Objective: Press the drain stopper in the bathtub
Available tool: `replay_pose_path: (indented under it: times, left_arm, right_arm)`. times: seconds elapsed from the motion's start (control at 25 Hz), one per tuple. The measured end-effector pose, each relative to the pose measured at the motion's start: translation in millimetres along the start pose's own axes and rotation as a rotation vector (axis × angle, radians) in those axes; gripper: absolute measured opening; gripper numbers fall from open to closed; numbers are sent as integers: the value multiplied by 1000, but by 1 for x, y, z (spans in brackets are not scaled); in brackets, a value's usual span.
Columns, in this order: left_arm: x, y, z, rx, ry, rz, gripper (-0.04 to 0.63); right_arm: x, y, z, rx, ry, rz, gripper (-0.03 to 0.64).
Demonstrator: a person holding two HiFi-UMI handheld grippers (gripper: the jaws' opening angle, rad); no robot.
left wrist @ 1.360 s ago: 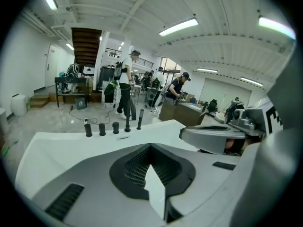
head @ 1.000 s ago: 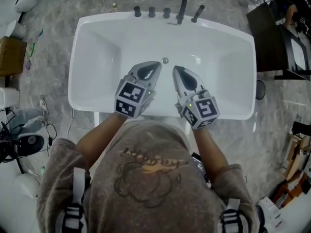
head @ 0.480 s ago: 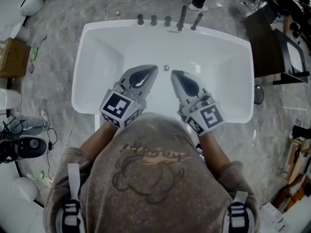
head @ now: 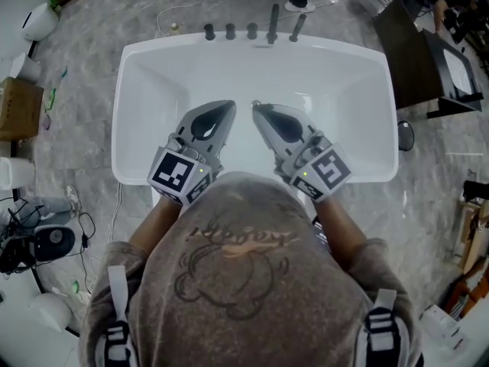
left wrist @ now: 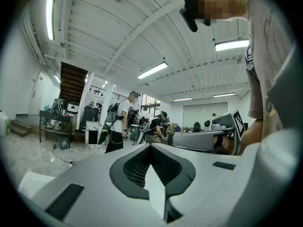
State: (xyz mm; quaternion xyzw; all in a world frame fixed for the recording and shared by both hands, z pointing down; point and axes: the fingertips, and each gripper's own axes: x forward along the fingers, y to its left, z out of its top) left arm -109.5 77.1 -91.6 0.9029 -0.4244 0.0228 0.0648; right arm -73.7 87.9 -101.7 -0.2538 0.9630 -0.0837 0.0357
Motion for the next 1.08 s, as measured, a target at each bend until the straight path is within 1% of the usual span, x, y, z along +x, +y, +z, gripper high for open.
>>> replay_pose_path:
  times: [0.28, 0.52, 0.84, 1.08]
  left_arm:
    - [6, 0, 0, 2, -7, -4, 2]
    - [10, 1, -1, -13, 0, -10, 2]
    - [11, 2, -4, -17, 11, -9, 2]
    - [12, 10, -3, -1, 0, 7, 2]
  right_arm:
    - [-4, -4, -5, -9, 5, 4, 2]
    - [-6, -10, -6, -7, 12, 3, 2]
    - [-3, -7, -4, -19, 15, 41, 2]
    - [6, -10, -6, -55, 34, 93, 2]
